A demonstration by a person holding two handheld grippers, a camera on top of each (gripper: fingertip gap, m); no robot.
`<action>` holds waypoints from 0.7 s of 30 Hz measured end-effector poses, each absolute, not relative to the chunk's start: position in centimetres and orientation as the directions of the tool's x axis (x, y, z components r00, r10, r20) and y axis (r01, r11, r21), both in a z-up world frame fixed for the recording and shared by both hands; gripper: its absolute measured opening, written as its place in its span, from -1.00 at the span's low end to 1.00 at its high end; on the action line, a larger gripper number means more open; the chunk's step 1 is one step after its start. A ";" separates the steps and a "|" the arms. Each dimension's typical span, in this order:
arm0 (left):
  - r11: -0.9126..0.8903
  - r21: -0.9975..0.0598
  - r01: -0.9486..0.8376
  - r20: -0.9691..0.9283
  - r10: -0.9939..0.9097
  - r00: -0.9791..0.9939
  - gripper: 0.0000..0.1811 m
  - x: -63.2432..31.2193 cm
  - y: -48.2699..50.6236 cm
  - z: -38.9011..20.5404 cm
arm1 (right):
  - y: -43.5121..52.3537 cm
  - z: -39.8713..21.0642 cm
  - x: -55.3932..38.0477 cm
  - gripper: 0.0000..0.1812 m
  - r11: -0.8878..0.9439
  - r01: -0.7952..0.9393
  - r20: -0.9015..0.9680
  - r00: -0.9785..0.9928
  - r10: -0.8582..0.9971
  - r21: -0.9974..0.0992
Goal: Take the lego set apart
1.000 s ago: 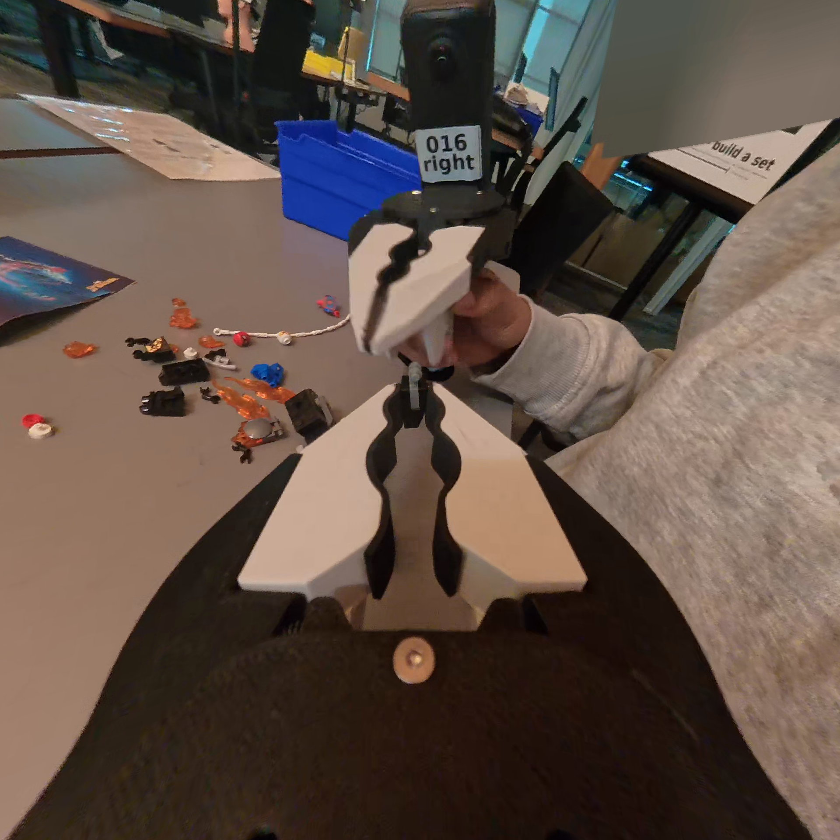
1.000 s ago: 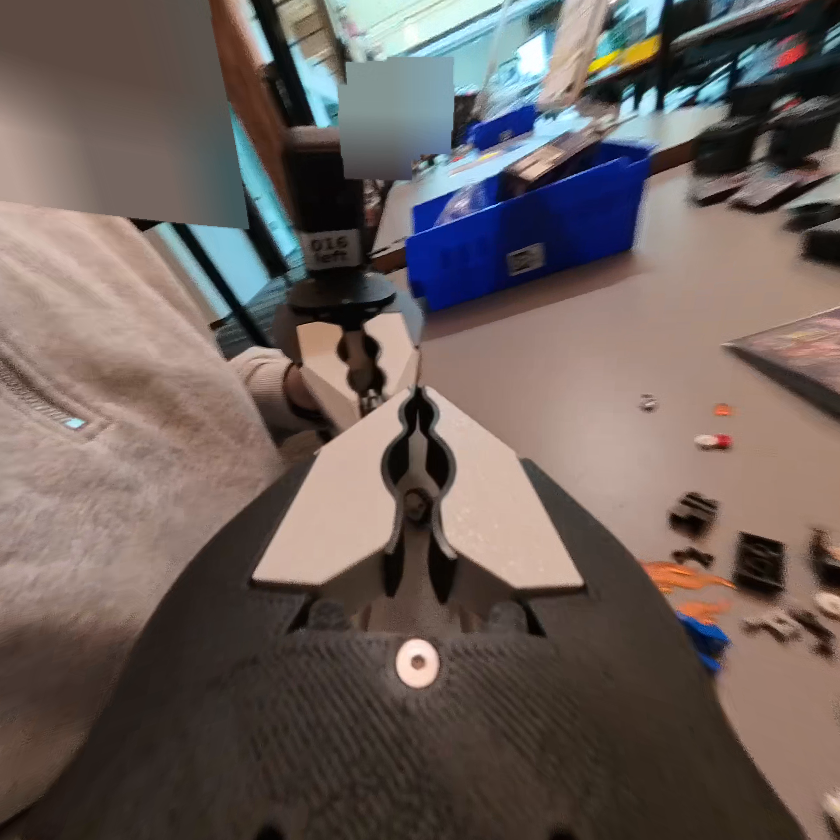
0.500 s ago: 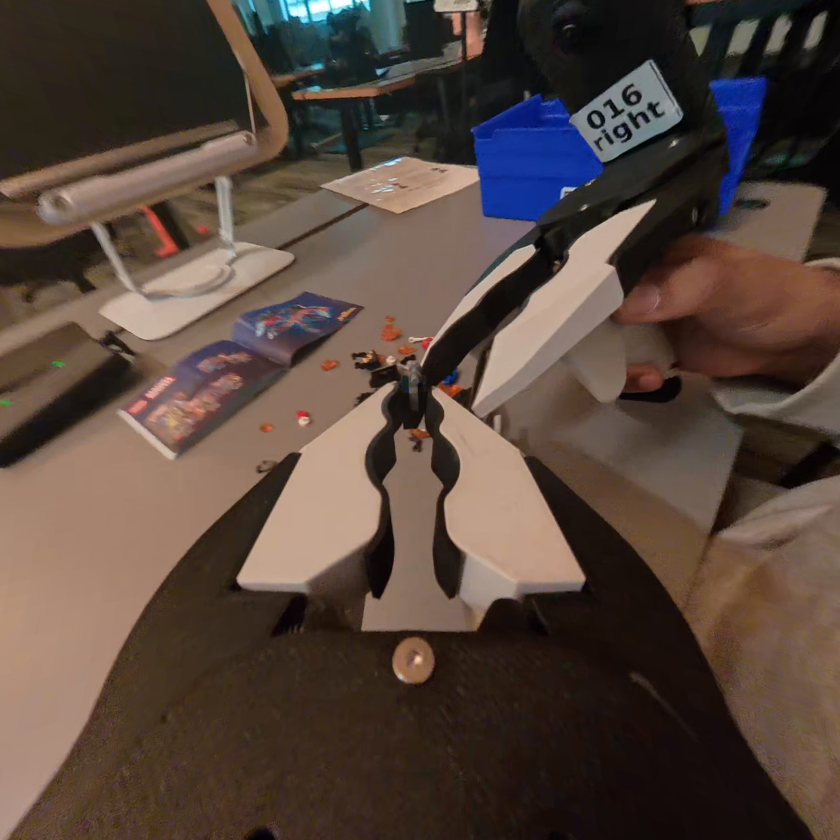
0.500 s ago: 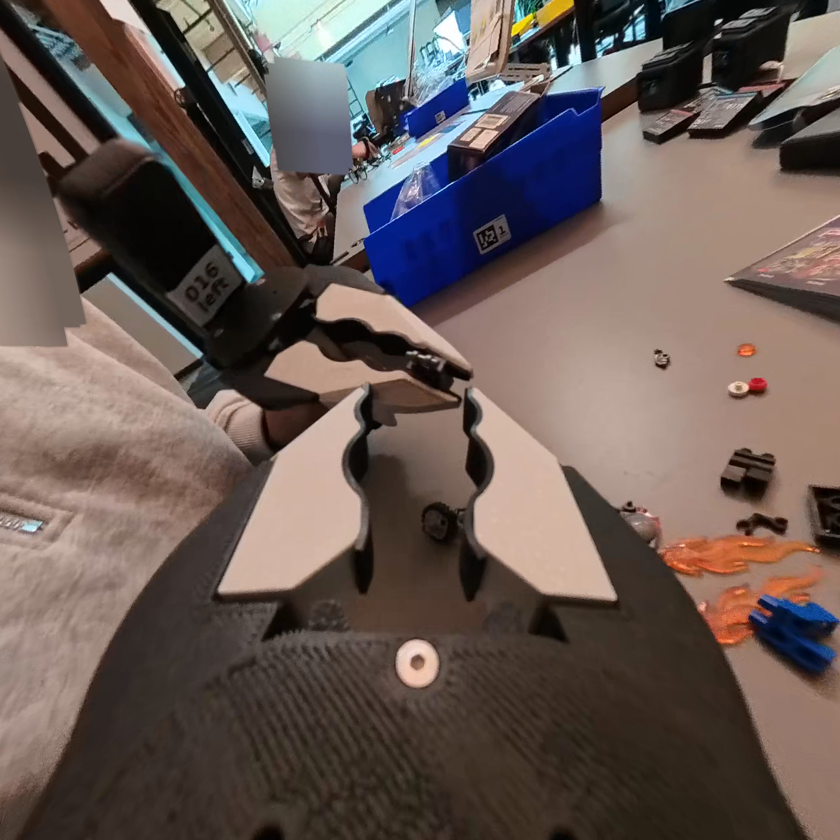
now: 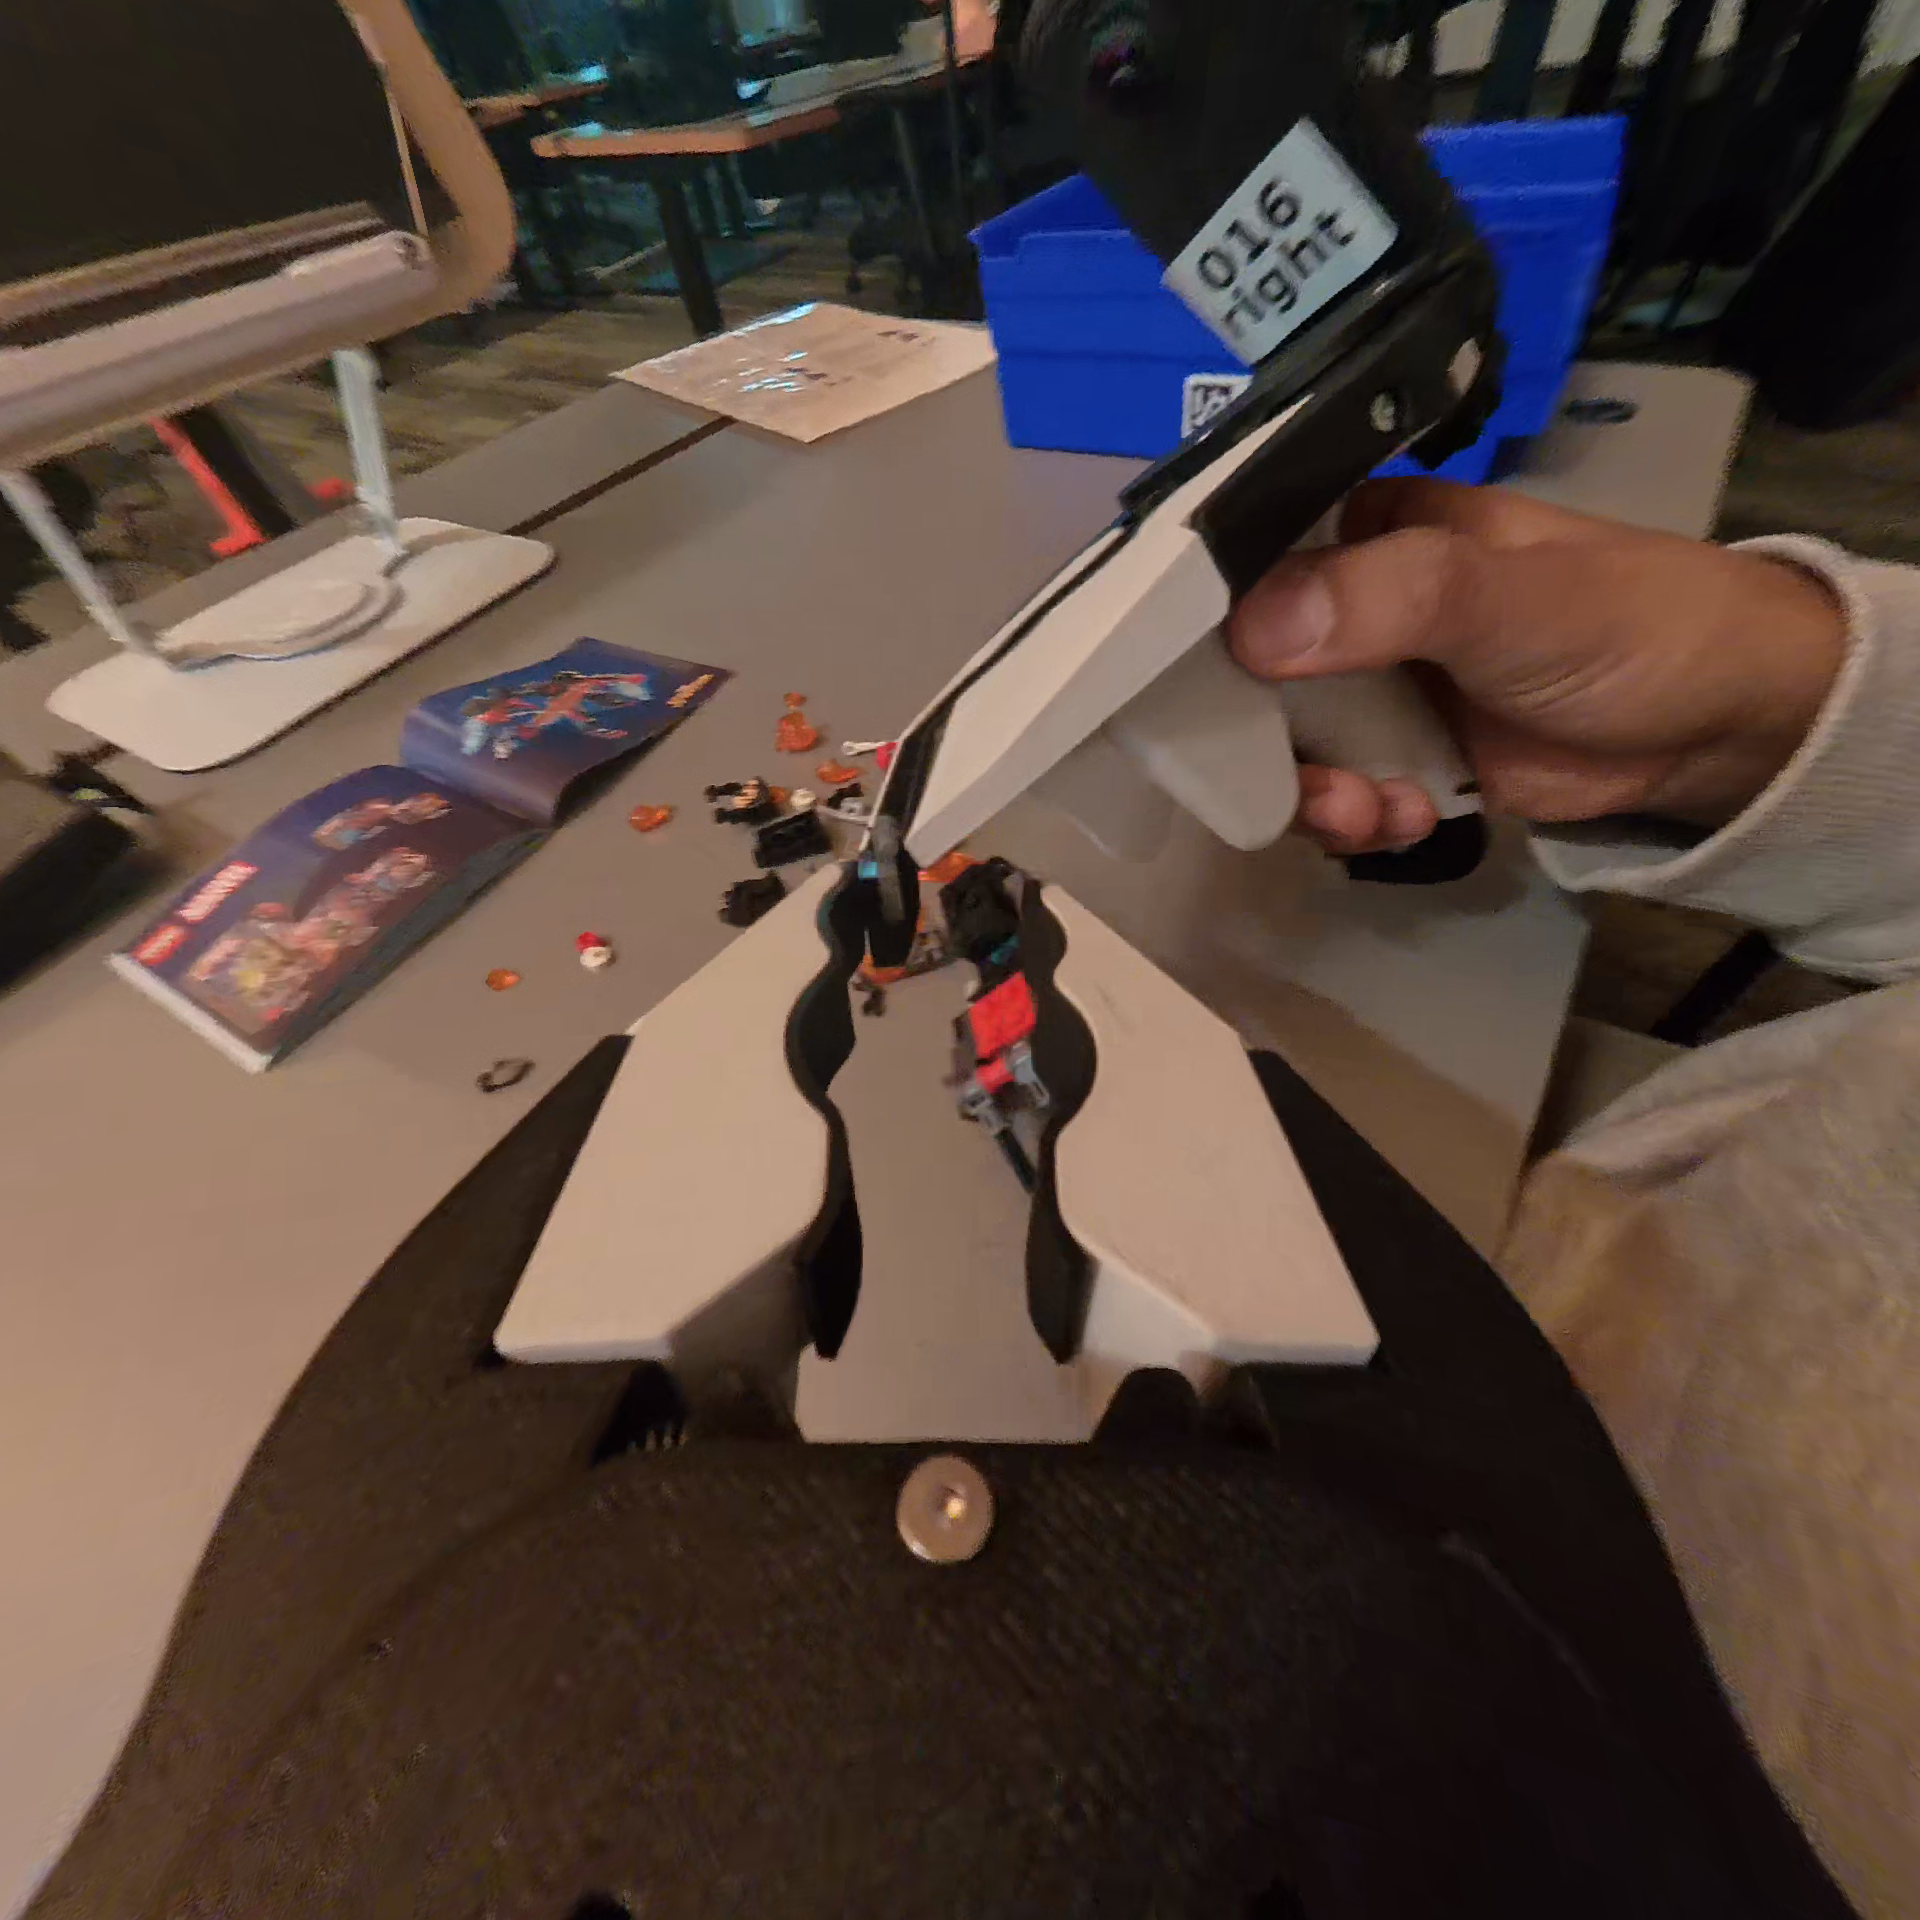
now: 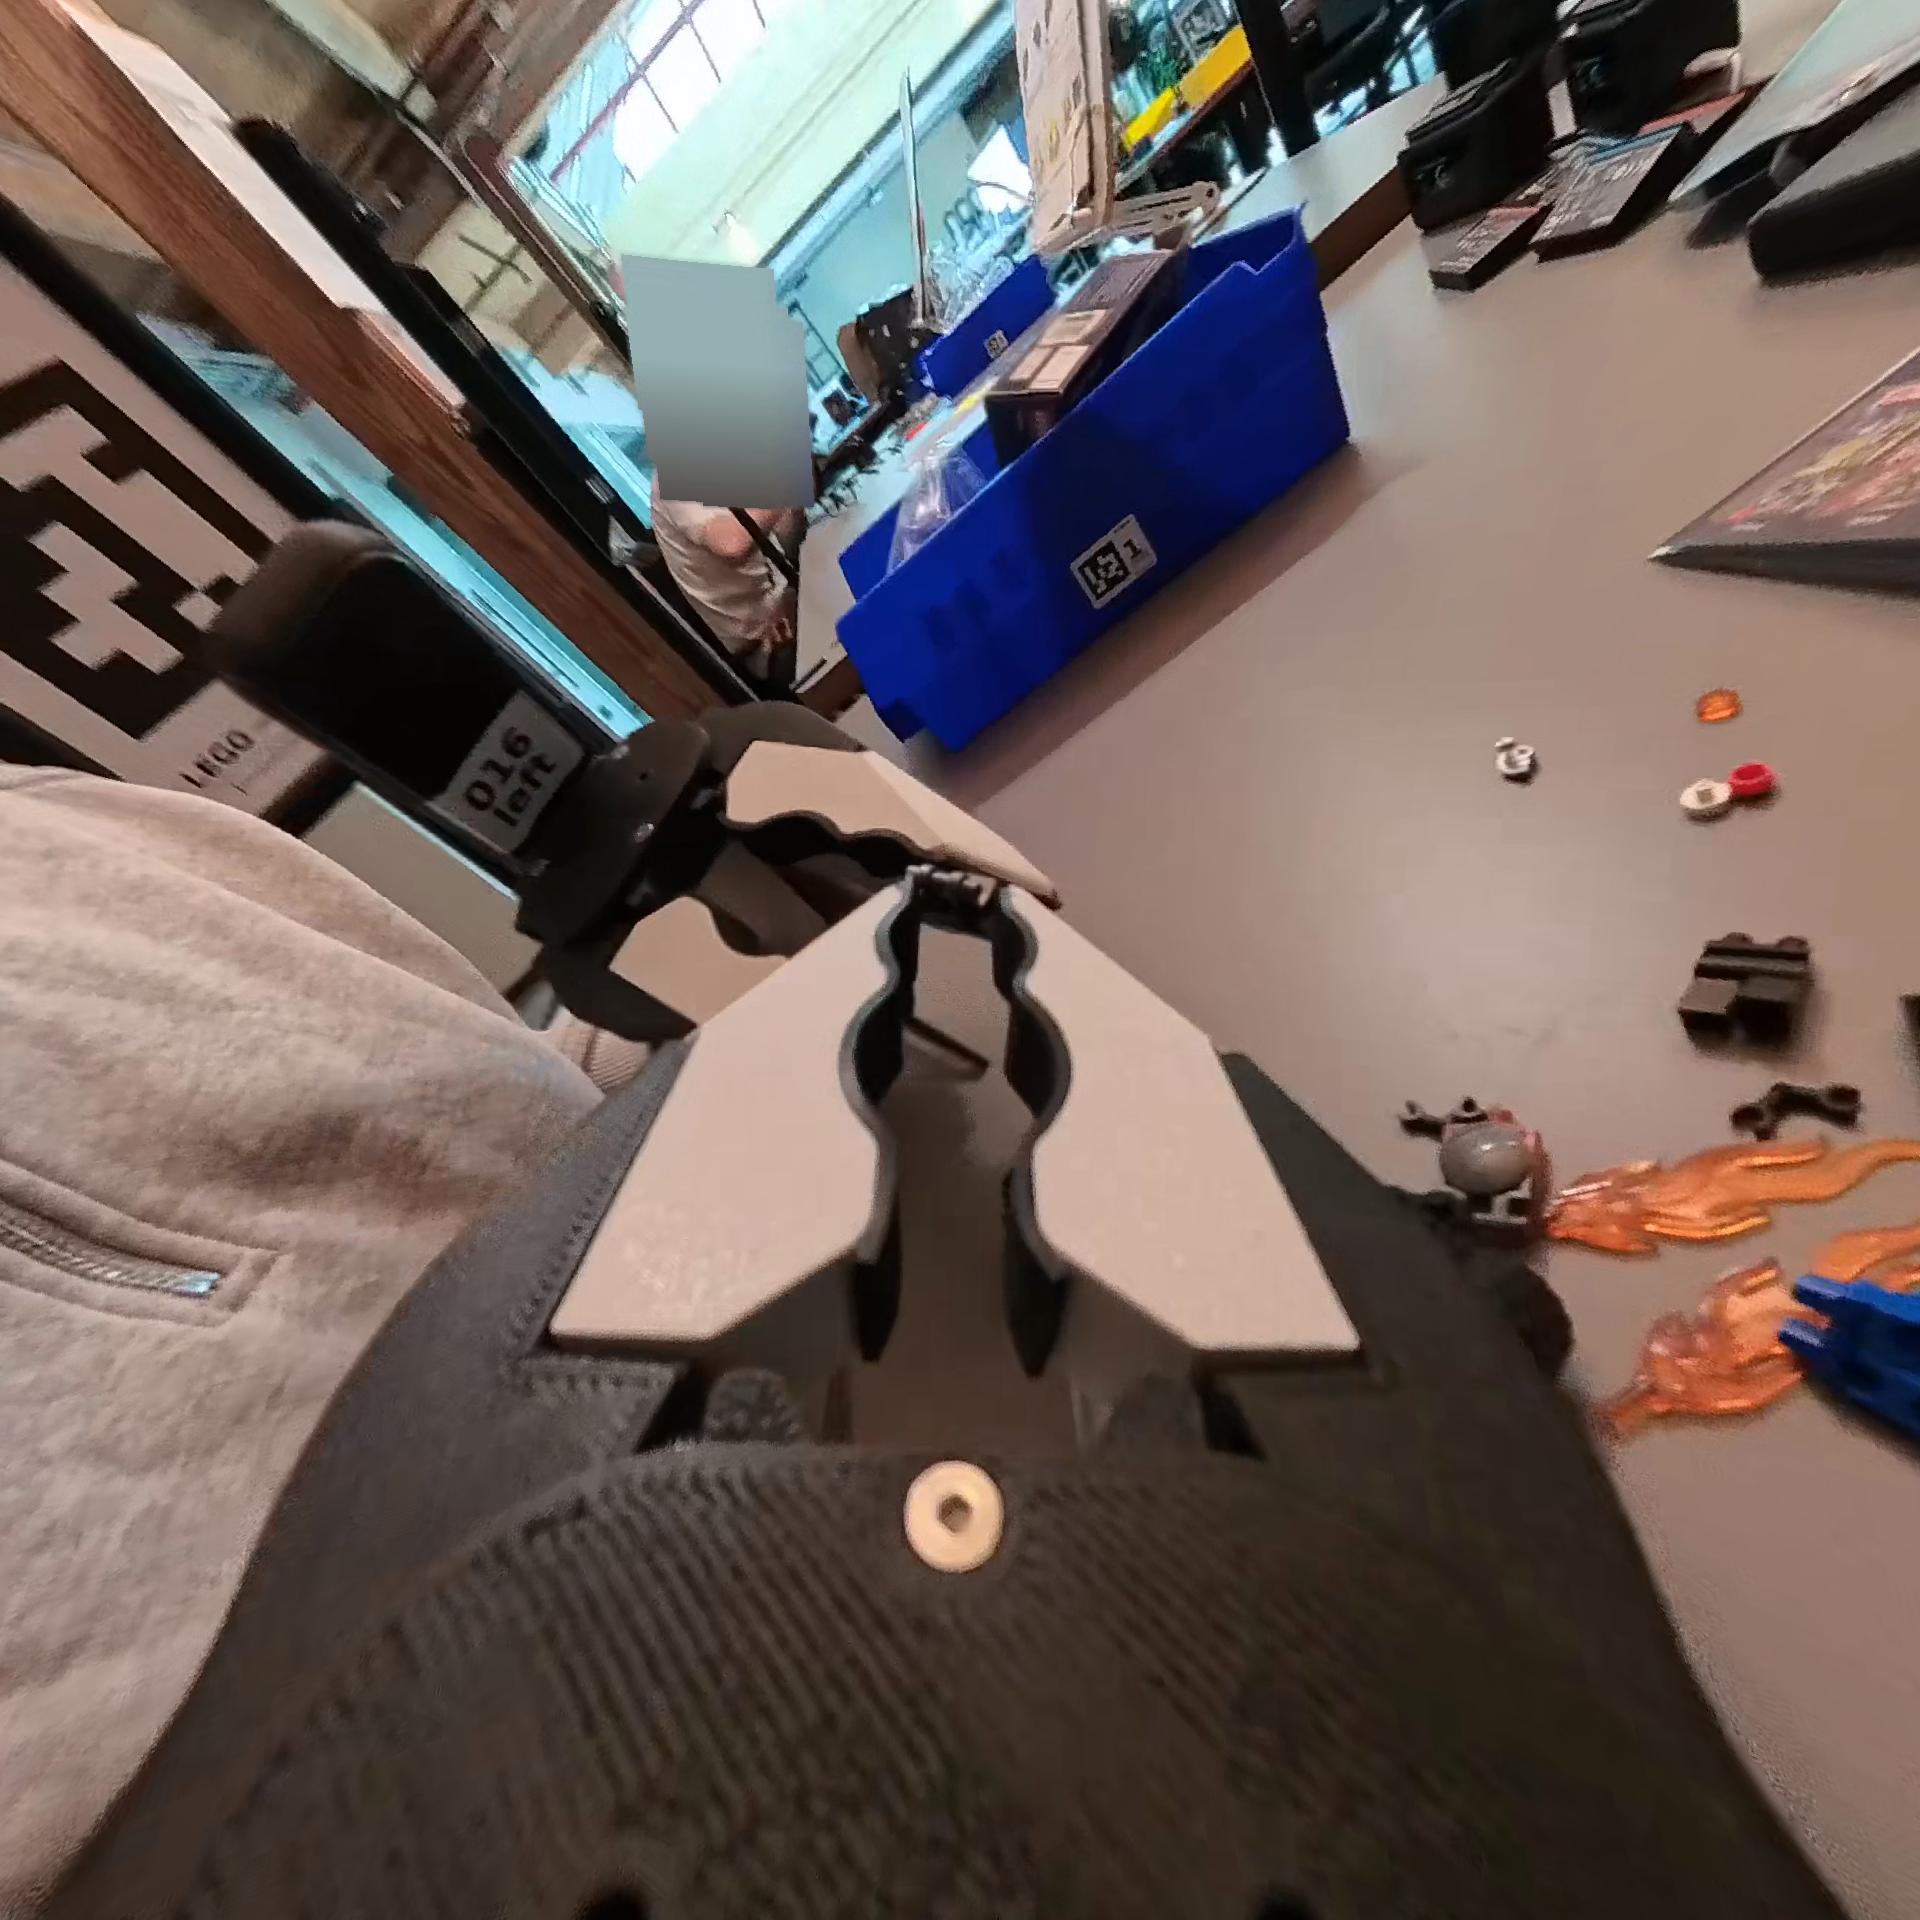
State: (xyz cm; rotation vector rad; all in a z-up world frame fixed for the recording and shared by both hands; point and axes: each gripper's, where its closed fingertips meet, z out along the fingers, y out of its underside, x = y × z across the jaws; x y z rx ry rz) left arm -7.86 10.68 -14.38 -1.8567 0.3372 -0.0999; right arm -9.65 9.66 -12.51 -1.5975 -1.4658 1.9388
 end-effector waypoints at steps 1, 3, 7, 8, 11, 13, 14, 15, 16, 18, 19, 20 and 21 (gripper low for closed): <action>-0.269 -0.950 -0.157 -0.072 -0.300 0.951 -0.66 -7.7 10.6 -14.4 | 9.7 -12.5 -9.6 -0.88 -0.494 0.395 -0.628 -0.380 0.679 -0.774; -0.257 -0.957 -0.133 -0.042 -0.331 0.943 -0.64 -7.4 10.3 -14.2 | 9.7 -12.3 -9.5 -0.88 -0.539 0.402 -0.671 -0.389 0.631 -0.740; -0.249 -0.958 -0.140 -0.034 -0.388 0.921 -0.67 -7.1 9.7 -14.2 | 9.4 -12.2 -9.1 -0.88 -0.611 0.460 -0.764 -0.408 0.500 -0.645; -0.250 -0.958 -0.137 -0.024 -0.408 0.913 -0.67 -6.9 9.5 -14.2 | 9.3 -12.2 -9.0 -0.88 -0.620 0.477 -0.781 -0.412 0.469 -0.624; -0.247 -0.968 -0.040 0.079 -0.457 0.886 -0.64 -6.4 9.1 -13.5 | 9.2 -11.8 -8.6 -0.88 -0.617 0.487 -0.784 -0.442 0.436 -0.618; -0.267 -0.957 0.113 0.237 -0.498 0.834 -0.58 -6.1 8.9 -12.8 | 9.2 -11.6 -8.4 -0.89 -0.585 0.479 -0.754 -0.462 0.467 -0.655; -0.284 -0.936 0.206 0.332 -0.522 0.786 -0.54 -6.1 8.7 -12.3 | 9.2 -11.4 -8.2 -0.89 -0.558 0.473 -0.731 -0.475 0.490 -0.682; -0.310 -0.901 0.304 0.431 -0.552 0.714 -0.52 -6.0 8.4 -11.8 | 9.1 -11.1 -8.0 -0.89 -0.529 0.465 -0.704 -0.493 0.512 -0.710; -0.342 -0.851 0.398 0.524 -0.579 0.624 -0.51 -6.0 8.2 -11.2 | 9.0 -10.8 -7.8 -0.88 -0.500 0.455 -0.676 -0.514 0.528 -0.737; -0.397 -0.745 0.536 0.647 -0.622 0.440 -0.51 -6.3 7.5 -10.1 | 8.5 -10.1 -7.3 -0.89 -0.438 0.437 -0.618 -0.561 0.550 -0.786; -0.421 -0.708 0.567 0.677 -0.633 0.375 -0.52 -6.4 7.3 -9.8 | 8.3 -10.0 -7.0 -0.89 -0.402 0.431 -0.590 -0.582 0.560 -0.808; -0.447 -0.685 0.575 0.696 -0.636 0.334 -0.52 -6.3 7.1 -9.8 | 8.0 -9.9 -6.7 -0.89 -0.365 0.430 -0.564 -0.601 0.566 -0.826; -0.473 -0.677 0.563 0.704 -0.639 0.309 -0.54 -6.0 6.9 -9.9 | 7.8 -9.9 -6.5 -0.89 -0.330 0.433 -0.543 -0.619 0.567 -0.838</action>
